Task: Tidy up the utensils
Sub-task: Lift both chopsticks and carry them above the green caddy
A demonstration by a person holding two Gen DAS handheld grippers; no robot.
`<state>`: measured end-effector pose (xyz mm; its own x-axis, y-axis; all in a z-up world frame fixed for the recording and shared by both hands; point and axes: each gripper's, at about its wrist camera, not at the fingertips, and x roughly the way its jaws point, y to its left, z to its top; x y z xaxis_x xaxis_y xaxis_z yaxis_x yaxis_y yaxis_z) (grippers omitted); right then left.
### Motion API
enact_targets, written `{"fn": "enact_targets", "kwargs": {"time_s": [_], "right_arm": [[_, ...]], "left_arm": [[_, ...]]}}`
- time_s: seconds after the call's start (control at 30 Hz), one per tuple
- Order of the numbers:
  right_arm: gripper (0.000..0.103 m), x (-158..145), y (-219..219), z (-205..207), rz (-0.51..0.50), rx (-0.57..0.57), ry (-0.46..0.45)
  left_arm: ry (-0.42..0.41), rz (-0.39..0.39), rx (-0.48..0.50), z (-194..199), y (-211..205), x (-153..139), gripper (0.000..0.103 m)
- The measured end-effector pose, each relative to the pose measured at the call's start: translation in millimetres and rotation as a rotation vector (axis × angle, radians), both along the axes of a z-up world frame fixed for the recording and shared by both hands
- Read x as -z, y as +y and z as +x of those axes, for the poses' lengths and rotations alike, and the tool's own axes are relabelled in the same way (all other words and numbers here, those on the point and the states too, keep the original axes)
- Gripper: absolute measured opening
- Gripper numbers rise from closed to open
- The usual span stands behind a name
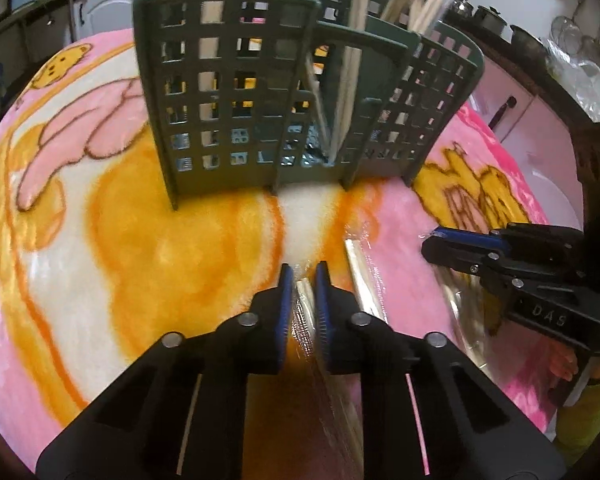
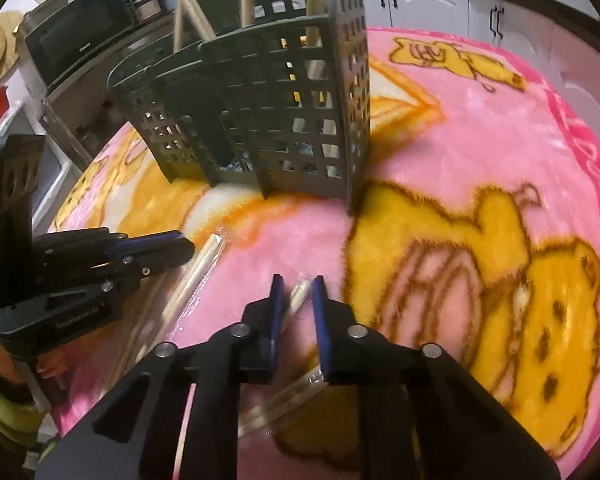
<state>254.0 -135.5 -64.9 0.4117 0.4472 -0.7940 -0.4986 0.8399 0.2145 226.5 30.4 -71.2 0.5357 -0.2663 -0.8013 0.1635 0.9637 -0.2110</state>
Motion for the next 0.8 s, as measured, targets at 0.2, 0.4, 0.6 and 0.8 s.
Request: {"fn": "enact_targets", "kwargs": {"time_s": [0.2,0.4,0.6,0.8], "right_arm": [[0.006,-15,-8,-1,0.092,0.010,-0.021],[0.006,-40,-22,-7,0.162,0.021,-0.061],[0.006,-74,-26,-22,0.178,0.010,-0.142],[0.006,-107,-30,-39,0.185,0.001,-0.245]], "left_arm": [[-0.016,-0.043,-0.011,-2,10,-9,0.004],[-0.092,-0.059,0.006,-10,12,-39,0.003],[-0.171,-0.070,0.044,-18,1,-71,0.003],[-0.232,-0.069,0.074,-22,-13,-97,0.002]]}}
